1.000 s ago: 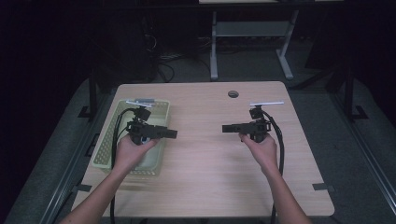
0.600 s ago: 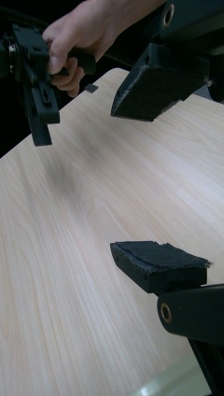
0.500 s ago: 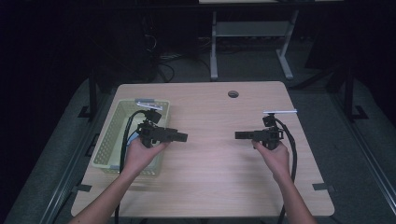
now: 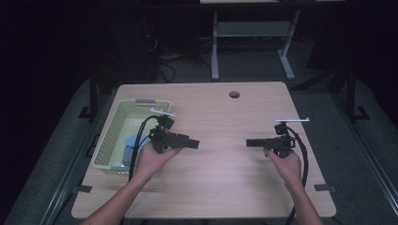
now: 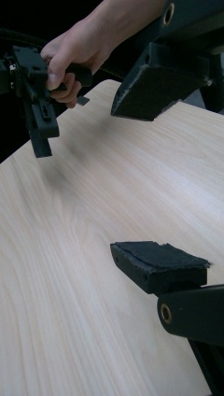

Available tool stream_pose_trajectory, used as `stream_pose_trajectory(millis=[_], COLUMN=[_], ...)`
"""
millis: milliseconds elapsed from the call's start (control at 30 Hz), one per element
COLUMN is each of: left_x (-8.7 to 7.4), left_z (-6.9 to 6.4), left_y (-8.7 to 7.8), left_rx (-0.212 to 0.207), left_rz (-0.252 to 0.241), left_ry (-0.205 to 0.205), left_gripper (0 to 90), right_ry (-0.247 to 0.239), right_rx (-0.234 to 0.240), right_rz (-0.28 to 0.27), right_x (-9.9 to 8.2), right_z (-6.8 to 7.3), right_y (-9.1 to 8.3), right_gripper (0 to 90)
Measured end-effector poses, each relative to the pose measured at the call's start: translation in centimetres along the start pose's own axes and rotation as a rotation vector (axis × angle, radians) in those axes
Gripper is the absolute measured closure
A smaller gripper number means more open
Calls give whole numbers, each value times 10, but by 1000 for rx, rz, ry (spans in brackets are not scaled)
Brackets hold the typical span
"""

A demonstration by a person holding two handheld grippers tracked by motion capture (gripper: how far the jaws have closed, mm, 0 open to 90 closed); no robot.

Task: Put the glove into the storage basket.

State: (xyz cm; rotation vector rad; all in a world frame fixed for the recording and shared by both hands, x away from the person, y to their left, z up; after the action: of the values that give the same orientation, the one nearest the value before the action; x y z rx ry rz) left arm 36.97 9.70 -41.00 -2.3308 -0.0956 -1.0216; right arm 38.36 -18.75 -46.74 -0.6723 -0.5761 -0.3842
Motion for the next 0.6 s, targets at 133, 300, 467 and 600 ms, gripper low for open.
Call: stream_pose_trajectory(millis=[133,300,467,600], left_x=[-5,-11,-15,-20], left_z=[-3,-7,-11,-13], left_y=[10,22,29,32], left_rx=[-14,-22,-30,-30], left_rz=[7,23,31,30], left_ry=[0,-2,11,13], left_gripper=[283,281,281,281], right_ry=[17,30,42,49], right_rx=[-7,-19,-29,-32], right_rz=[-11,-17,-20,-28], right_x=[-5,-11,-18,-23], right_z=[-10,-22,-32,-39], right_y=[-10,-21,-32,-39], right_gripper=[331,326,323,323])
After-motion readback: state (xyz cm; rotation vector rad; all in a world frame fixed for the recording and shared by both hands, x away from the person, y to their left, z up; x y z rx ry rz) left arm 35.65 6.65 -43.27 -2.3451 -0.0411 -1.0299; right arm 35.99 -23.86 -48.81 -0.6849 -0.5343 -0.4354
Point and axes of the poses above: each handheld gripper's, and its own axes: y roughly forward along the jaws, x roughly out of its top, z roughly to its left, the point moved 7 cm from there along y, roughly forward along the jaws, and after that the axes turned 9 degrees about -z, right-handed, at the moved point
